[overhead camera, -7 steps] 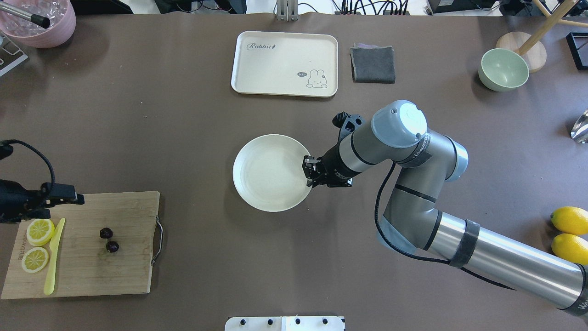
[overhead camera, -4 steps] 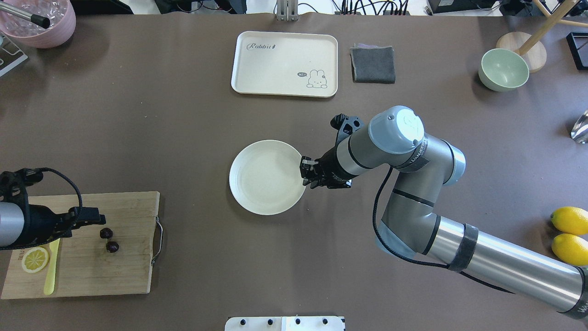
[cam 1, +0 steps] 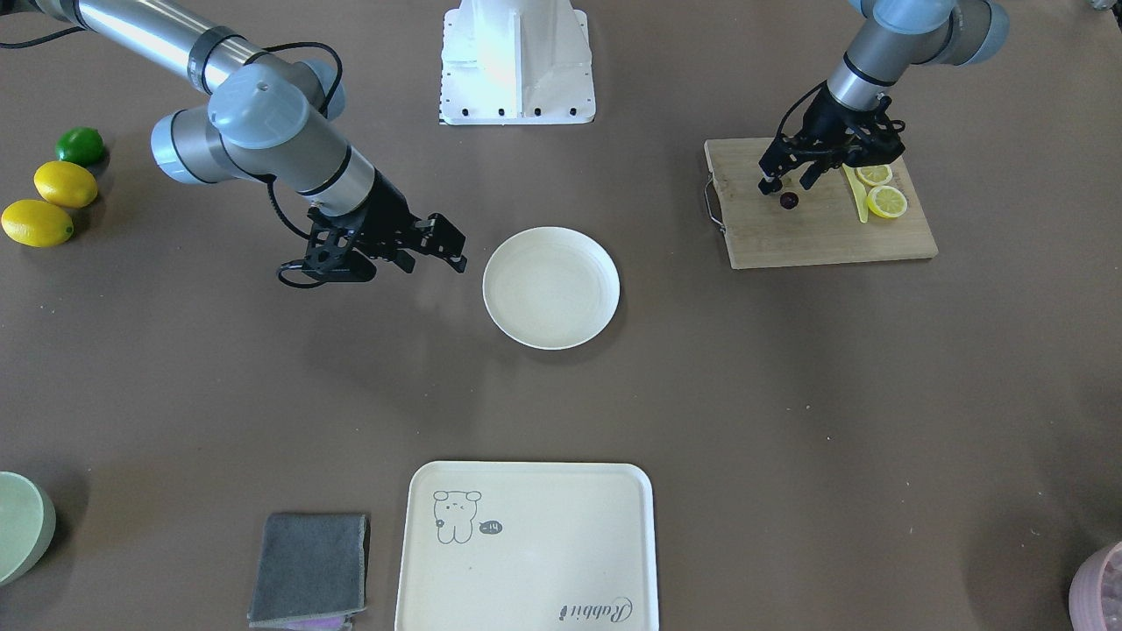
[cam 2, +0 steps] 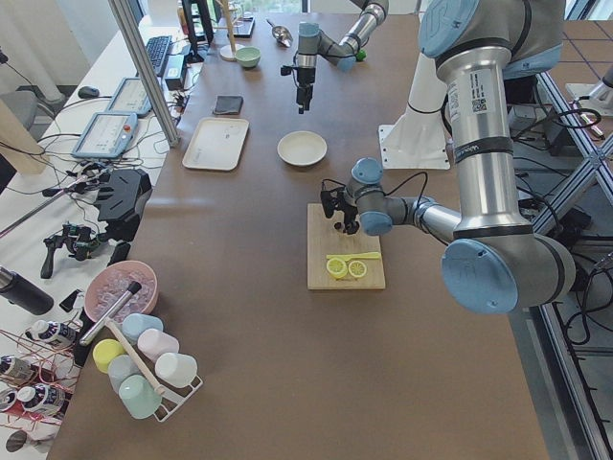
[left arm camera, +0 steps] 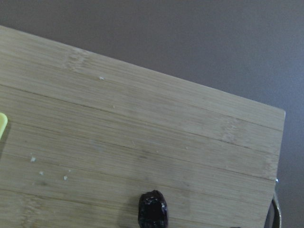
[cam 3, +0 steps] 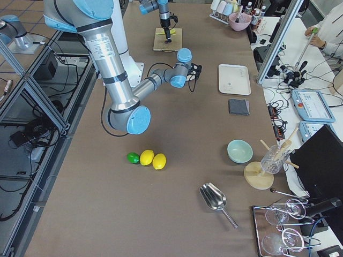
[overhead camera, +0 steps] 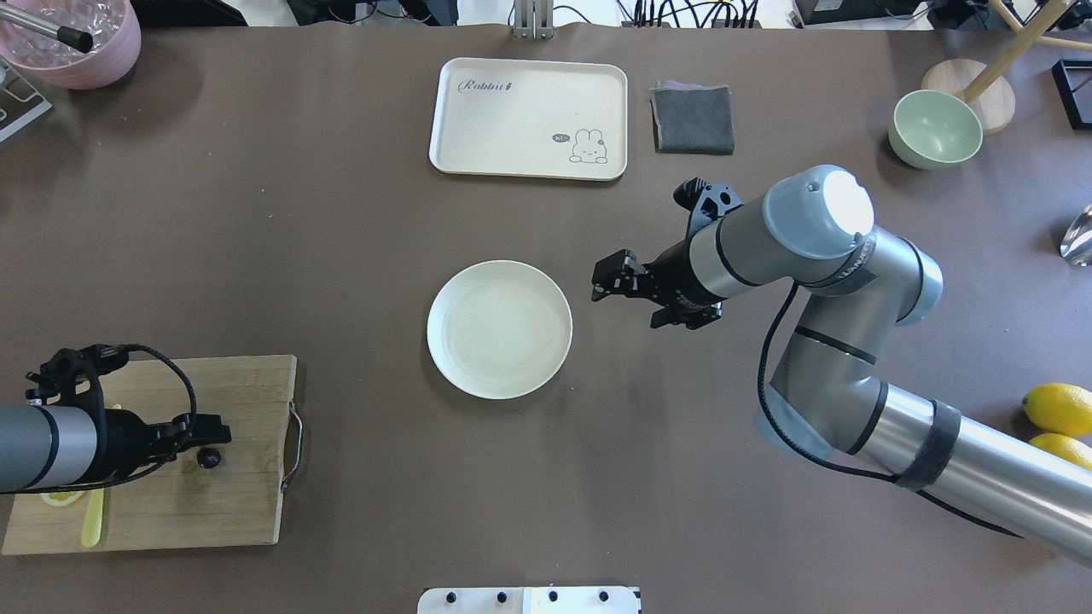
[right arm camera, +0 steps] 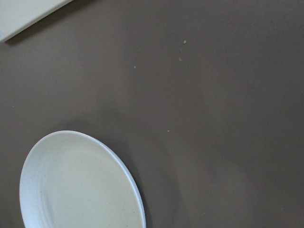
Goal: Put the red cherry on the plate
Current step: 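Release the plate with the right gripper while the left gripper reaches toward the cherries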
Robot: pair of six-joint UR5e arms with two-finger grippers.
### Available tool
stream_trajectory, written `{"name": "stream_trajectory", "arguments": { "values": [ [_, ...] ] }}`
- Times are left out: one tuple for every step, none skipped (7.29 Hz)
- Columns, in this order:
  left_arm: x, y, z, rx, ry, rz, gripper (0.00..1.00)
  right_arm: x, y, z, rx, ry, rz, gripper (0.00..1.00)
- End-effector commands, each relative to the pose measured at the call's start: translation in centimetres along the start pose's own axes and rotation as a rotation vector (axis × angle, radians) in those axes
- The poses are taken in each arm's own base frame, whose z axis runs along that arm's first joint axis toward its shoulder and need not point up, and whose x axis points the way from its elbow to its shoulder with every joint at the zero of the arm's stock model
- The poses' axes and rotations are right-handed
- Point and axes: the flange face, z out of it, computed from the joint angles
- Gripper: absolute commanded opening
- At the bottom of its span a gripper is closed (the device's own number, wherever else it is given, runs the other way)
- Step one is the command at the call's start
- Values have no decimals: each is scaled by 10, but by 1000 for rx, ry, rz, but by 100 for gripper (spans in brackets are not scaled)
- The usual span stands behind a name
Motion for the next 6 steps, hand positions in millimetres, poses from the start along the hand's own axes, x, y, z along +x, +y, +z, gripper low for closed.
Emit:
{"name": "stream_trajectory", "arguments": {
  "values": [
    [-5, -1, 3, 1, -12, -2, 59, 12, -13, -15, -4, 3, 16, 100],
    [-9, -2, 3, 2, -20, -2, 51, 13, -12, -14, -4, 3, 17, 100],
    [-10, -4, 2, 4, -21, -3, 43, 13, -12, -14, -4, 3, 17, 100],
    [-10, -4, 1, 5, -19, -3, 28, 14, -11, -13, -2, 5, 16, 100],
    [-8, -5, -2, 6, -13, -4, 15, 14, -11, -13, -2, 5, 15, 100],
    [-3, -5, -3, 6, -4, -2, 11, 15, -10, -11, 0, 7, 15, 100]
  ]
}}
